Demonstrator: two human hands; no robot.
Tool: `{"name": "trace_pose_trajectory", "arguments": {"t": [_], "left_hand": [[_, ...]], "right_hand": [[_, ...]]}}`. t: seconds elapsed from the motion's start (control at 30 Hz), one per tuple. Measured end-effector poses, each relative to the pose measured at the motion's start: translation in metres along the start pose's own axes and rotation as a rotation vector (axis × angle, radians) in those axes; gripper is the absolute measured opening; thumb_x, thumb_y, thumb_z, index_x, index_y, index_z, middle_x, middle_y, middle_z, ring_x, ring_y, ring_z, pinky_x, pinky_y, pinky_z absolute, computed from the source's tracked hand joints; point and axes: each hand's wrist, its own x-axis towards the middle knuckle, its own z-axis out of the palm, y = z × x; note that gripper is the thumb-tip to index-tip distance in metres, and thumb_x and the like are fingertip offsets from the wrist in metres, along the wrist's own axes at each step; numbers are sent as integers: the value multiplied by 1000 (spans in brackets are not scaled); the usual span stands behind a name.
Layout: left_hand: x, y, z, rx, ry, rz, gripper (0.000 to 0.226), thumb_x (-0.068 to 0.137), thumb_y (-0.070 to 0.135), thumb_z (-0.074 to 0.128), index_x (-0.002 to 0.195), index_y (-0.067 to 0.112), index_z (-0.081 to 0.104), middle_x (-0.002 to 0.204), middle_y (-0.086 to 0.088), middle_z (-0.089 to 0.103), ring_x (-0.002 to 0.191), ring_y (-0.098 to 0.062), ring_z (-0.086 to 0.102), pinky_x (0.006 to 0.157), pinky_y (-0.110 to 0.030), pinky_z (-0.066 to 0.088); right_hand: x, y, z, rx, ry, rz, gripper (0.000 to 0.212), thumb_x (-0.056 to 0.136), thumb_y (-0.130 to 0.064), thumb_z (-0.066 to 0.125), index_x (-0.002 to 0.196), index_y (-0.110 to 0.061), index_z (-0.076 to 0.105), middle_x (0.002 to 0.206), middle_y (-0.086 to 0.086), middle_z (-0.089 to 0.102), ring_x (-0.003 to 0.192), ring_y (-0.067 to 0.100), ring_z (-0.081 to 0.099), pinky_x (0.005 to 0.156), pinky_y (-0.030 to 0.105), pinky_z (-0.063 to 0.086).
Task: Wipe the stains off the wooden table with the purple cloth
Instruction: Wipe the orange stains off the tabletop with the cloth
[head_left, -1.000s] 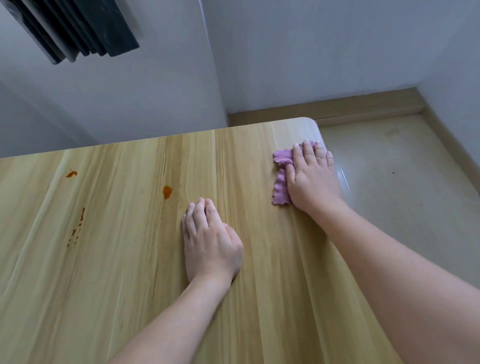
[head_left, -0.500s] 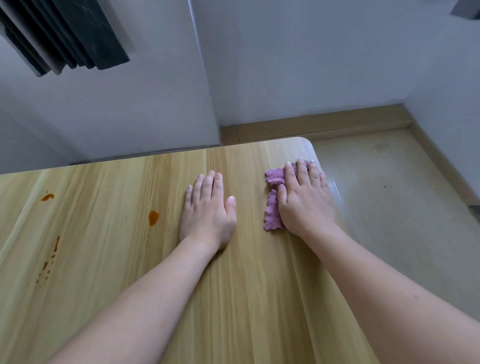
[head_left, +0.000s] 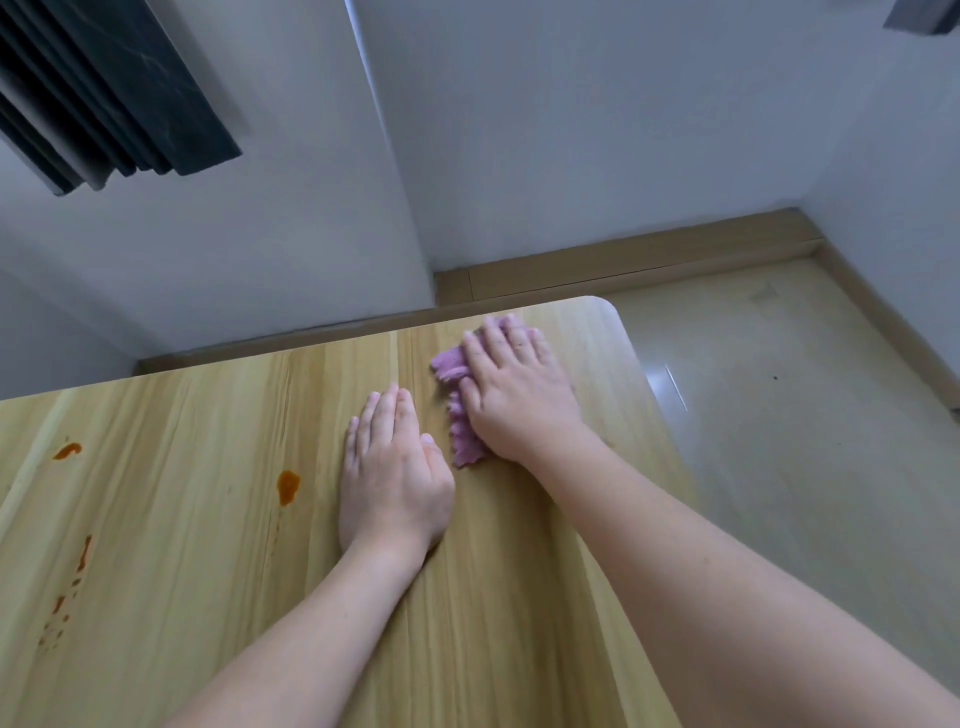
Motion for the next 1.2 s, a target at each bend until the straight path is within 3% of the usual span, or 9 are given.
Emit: {"name": "trace_pose_trajectory", "arguments": {"t": [0.13, 0.27, 0.43, 0.67, 0.8, 0.9, 1.2], "left_hand": [[0, 0, 0, 3, 8, -5, 66, 86, 29, 21, 148, 9, 28, 158, -3, 22, 146, -16, 13, 119, -31, 4], [-1, -2, 0, 5, 10, -2, 65, 86, 28, 20, 148, 9, 27, 158, -3, 21, 146, -15, 13, 119, -29, 2], [0, -3, 0, 4, 11, 7, 65, 87, 28, 19, 149, 9, 27, 158, -3, 20, 146, -15, 12, 120, -30, 3], [0, -3, 1, 2, 22, 12, 64, 85, 25, 23, 147, 8, 31, 157, -5, 24, 146, -18, 16, 120, -33, 7], [0, -2, 1, 0, 20, 11, 64, 86, 24, 23, 146, 6, 32, 156, -6, 26, 145, -20, 18, 119, -33, 8], [-1, -1, -2, -7, 5, 6, 57, 91, 20, 28, 147, 6, 30, 157, -7, 25, 146, -20, 16, 120, -33, 7], [-5, 3, -8, -24, -16, -10, 55, 95, 19, 30, 148, 7, 27, 158, -6, 21, 146, -19, 13, 120, -33, 6]], "right_hand": [[-15, 17, -1, 14, -17, -106, 59, 98, -44, 11, 153, -25, 19, 162, 1, 11, 148, 21, 1, 119, 41, 0], [-2, 53, -5, -5, 28, 114, 55, 100, -43, 19, 152, -25, 21, 161, 3, 13, 148, 24, 5, 119, 43, 1], [26, 57, -6, -4, 11, 339, 55, 101, -41, 16, 153, -23, 15, 162, 6, 6, 148, 29, -3, 118, 45, -3], [36, -2, -3, 7, -52, -37, 54, 101, -43, 15, 153, -29, 15, 162, -4, 9, 148, 23, -1, 119, 42, -1], [-21, 20, -4, 17, -49, -83, 55, 99, -46, 13, 152, -32, 19, 161, -5, 11, 148, 18, 0, 120, 41, 2], [-78, 29, -9, 26, -41, 22, 60, 96, -48, 9, 152, -31, 20, 161, -5, 13, 148, 19, 0, 120, 40, 3], [-163, 6, -3, 14, 13, 244, 57, 98, -43, 22, 151, -25, 28, 159, 1, 20, 148, 25, 7, 117, 43, 3]]}}
